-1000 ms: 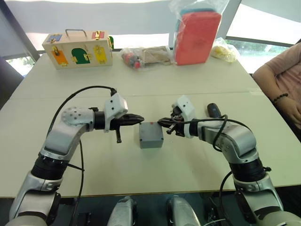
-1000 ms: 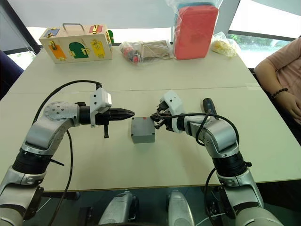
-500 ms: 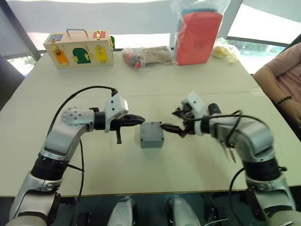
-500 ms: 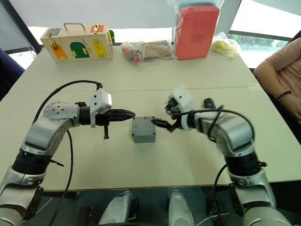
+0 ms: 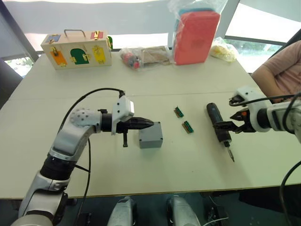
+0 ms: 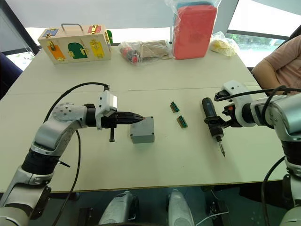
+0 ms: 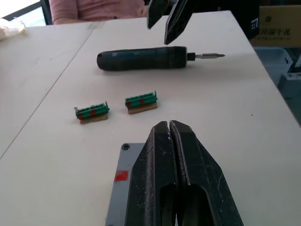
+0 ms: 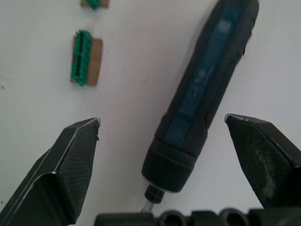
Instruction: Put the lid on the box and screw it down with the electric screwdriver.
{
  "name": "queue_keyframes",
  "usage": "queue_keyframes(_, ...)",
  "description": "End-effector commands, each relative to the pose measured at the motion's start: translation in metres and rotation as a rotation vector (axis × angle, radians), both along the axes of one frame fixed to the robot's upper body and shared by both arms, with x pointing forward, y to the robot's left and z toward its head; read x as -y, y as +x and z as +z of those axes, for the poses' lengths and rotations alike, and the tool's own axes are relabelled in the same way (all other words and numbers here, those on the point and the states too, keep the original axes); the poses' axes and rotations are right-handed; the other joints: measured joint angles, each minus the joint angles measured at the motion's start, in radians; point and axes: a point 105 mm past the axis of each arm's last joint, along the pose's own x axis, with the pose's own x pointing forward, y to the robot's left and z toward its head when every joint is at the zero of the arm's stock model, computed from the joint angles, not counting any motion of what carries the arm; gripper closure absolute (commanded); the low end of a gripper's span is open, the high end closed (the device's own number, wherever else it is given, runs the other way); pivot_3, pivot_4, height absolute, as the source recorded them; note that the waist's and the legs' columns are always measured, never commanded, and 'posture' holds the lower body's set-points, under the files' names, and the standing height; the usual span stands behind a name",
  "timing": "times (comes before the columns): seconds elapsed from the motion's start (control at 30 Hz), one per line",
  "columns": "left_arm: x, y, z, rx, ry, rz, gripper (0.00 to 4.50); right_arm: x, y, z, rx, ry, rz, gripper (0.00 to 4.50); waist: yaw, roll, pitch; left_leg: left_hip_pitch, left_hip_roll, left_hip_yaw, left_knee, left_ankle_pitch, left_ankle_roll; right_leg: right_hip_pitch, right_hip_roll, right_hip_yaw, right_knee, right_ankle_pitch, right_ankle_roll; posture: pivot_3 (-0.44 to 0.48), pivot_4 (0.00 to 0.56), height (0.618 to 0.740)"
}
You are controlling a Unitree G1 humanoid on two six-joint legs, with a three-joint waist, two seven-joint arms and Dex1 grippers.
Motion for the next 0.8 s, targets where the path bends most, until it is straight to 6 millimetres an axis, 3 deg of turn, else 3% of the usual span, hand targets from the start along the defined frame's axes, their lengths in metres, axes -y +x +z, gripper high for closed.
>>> queue_keyframes(0.03, 0.003, -0.002, 0.006, 0.040, -0.024, -0.012, 4.50, 0.010, 0.006, 0.000, -0.047, -0.018, -0.079, 0.04, 0.001, 0.000, 0.000, 0.000, 0.000, 0.000, 0.000, 0.000, 0.000, 0.000, 0.000, 0.000, 0.000, 0.000, 0.000, 0.000, 0.150, 0.730)
queue_keyframes(0.23, 0.006, -0.005, 0.004, 0.043, -0.035, -0.014, 4.50, 0.018, 0.014, -0.019, -0.138, -0.032, -0.122, 0.04, 0.003, 0.000, 0.000, -0.001, -0.001, 0.000, 0.001, 0.000, 0.000, 0.000, -0.001, 0.000, -0.001, 0.000, 0.000, 0.000, 0.150, 0.730)
queue_keyframes(0.5, 0.003, -0.007, 0.005, 0.058, -0.047, 0.026, 4.50, 0.011, 0.028, -0.041, -0.200, -0.049, -0.093, 0.04, 0.000, 0.000, 0.000, -0.001, 0.000, 0.000, 0.001, 0.000, 0.000, 0.000, 0.000, 0.000, -0.001, 0.000, 0.000, 0.000, 0.150, 0.730)
queue_keyframes(0.67, 0.001, -0.009, 0.003, 0.056, -0.031, 0.033, 4.50, 0.008, 0.034, -0.045, -0.210, -0.057, -0.075, 1.15, 0.001, 0.000, 0.000, -0.001, -0.001, 0.000, 0.001, 0.000, 0.000, 0.000, 0.000, 0.000, -0.001, 0.000, 0.000, 0.000, 0.150, 0.730)
queue_keyframes(0.8, -0.002, -0.008, 0.003, 0.057, -0.020, 0.043, 4.50, 0.007, 0.037, -0.036, -0.192, -0.039, -0.082, 2.52, 0.000, 0.000, 0.000, -0.001, 0.000, 0.000, 0.001, 0.000, 0.000, 0.000, 0.000, 0.000, -0.001, 0.000, 0.000, 0.000, 0.150, 0.730)
